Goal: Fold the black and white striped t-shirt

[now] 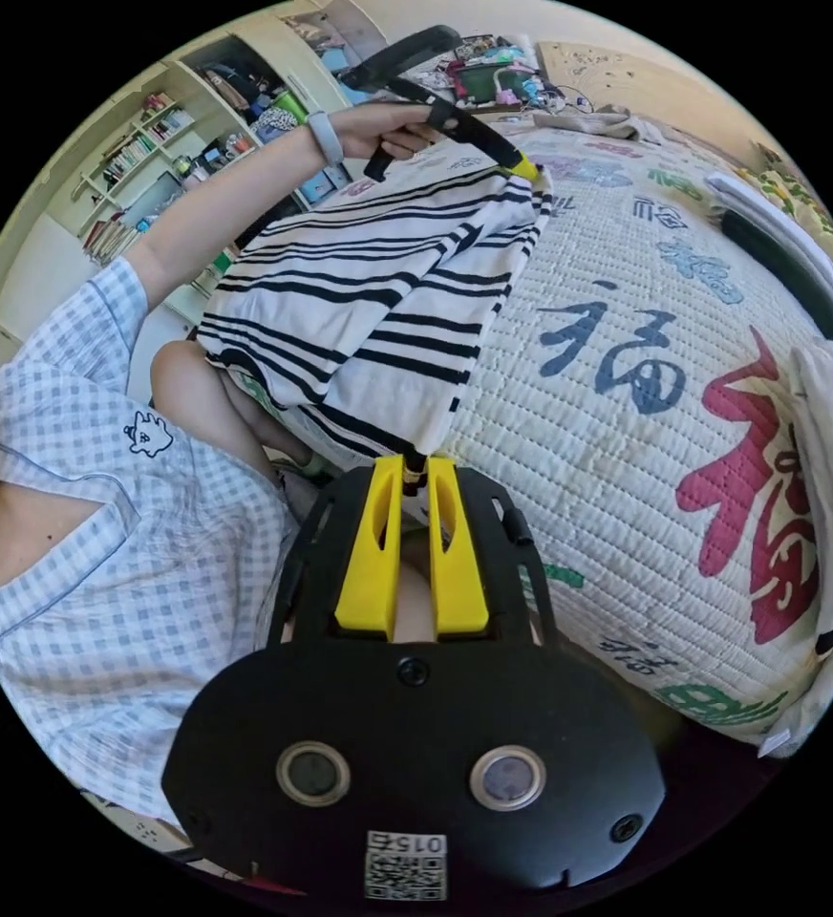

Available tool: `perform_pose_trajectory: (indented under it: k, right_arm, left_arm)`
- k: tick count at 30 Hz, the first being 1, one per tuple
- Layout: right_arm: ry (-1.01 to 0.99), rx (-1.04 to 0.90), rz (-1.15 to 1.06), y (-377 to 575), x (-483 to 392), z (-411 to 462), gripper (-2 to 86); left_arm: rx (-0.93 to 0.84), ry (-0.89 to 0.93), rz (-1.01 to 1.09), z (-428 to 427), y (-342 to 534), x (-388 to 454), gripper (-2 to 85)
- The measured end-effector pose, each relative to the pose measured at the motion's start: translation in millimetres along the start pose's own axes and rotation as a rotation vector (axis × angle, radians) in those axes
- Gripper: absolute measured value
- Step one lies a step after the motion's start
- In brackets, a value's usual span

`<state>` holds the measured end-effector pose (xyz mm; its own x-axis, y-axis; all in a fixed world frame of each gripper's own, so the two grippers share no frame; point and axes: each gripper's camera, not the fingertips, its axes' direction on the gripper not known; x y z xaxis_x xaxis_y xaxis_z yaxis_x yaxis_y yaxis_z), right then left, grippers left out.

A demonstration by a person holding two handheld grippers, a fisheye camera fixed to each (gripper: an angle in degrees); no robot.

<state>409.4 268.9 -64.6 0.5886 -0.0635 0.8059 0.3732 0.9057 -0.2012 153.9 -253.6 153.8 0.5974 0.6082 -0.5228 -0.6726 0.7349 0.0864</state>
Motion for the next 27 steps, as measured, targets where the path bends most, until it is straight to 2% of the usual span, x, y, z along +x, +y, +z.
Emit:
perform_pose_trajectory:
  k: [3,5,6,9,11,18,21,27]
  right_arm:
    - [-0.006,0.089,0.008,6.3,-2.8,-9.0,1.6]
    - [-0.057,0.239,0.031,14.5,-0.1,-29.3,0.7]
    - [-0.053,0.255,0.018,14.8,0.0,-33.9,0.6]
    - [0.104,0.265,0.061,4.2,6.7,-56.0,0.3]
    - [0.258,0.273,0.101,-7.5,13.5,-76.9,0.2]
    - [0.332,0.294,0.211,-46.7,39.4,-106.0,0.1]
    - [0.338,0.294,0.109,-60.2,3.5,-98.9,0.2]
    - [0.34,0.26,-0.228,-90.3,-109.5,-58.6,0.2]
  left_arm:
    - [0.047,-0.018,-0.004,-16.4,7.6,1.5,0.9]
    - [0.103,-0.037,-0.01,-36.3,14.5,3.3,0.8]
    - [0.117,-0.043,-0.014,-42.3,15.5,3.4,0.8]
    - [0.22,-0.095,-0.033,-82.4,15.2,2.6,0.7]
    - [0.34,-0.066,-0.065,-115.3,8.4,-4.3,0.7]
    - [0.505,-0.1,-0.091,-150.9,-7.5,-23.6,0.7]
    - [0.547,-0.029,-0.093,-168.4,18.0,-41.8,0.7]
    - [0.618,0.092,-0.067,-223.3,148.6,-78.7,0.7]
